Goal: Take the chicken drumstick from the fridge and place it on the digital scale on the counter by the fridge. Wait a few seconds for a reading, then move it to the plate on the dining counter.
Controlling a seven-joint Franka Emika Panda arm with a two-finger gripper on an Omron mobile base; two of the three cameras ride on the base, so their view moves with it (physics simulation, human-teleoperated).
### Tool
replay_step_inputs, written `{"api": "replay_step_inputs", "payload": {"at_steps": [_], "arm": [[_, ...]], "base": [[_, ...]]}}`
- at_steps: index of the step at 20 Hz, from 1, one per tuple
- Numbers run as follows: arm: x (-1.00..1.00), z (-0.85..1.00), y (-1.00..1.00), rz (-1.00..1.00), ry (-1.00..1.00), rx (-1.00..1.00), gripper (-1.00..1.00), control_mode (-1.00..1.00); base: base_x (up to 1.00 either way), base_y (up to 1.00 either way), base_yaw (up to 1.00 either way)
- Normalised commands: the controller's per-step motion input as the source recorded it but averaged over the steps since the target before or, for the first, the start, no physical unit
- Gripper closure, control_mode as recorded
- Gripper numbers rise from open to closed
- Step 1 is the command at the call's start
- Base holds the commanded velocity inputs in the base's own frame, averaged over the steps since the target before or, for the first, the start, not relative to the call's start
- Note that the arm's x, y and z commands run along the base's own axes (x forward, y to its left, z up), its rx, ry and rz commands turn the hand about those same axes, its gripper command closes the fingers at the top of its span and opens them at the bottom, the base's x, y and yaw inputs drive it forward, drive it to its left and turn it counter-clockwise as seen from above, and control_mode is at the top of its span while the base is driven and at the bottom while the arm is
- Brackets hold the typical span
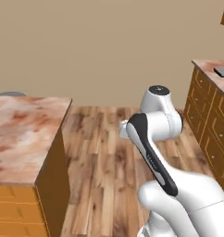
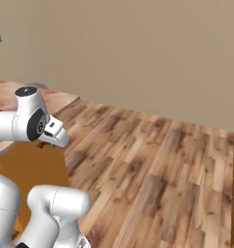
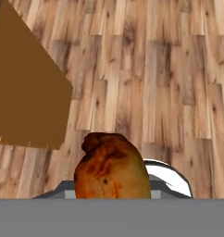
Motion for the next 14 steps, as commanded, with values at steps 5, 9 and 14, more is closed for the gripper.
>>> {"api": "replay_step_inputs", "payload": {"at_steps": [5,9,14], "arm": [[0.00,0.00,0.00,0.00,0.00,0.00,1.00,1.00],[0.00,0.00,0.00,0.00,0.00,0.00,1.00,1.00],[0.00,0.00,0.00,0.00,0.00,0.00,1.00,1.00]], "base": [[1.00,-0.37,0.26],[1.00,-0.42,0.26],[1.00,-0.44,0.27]]}}
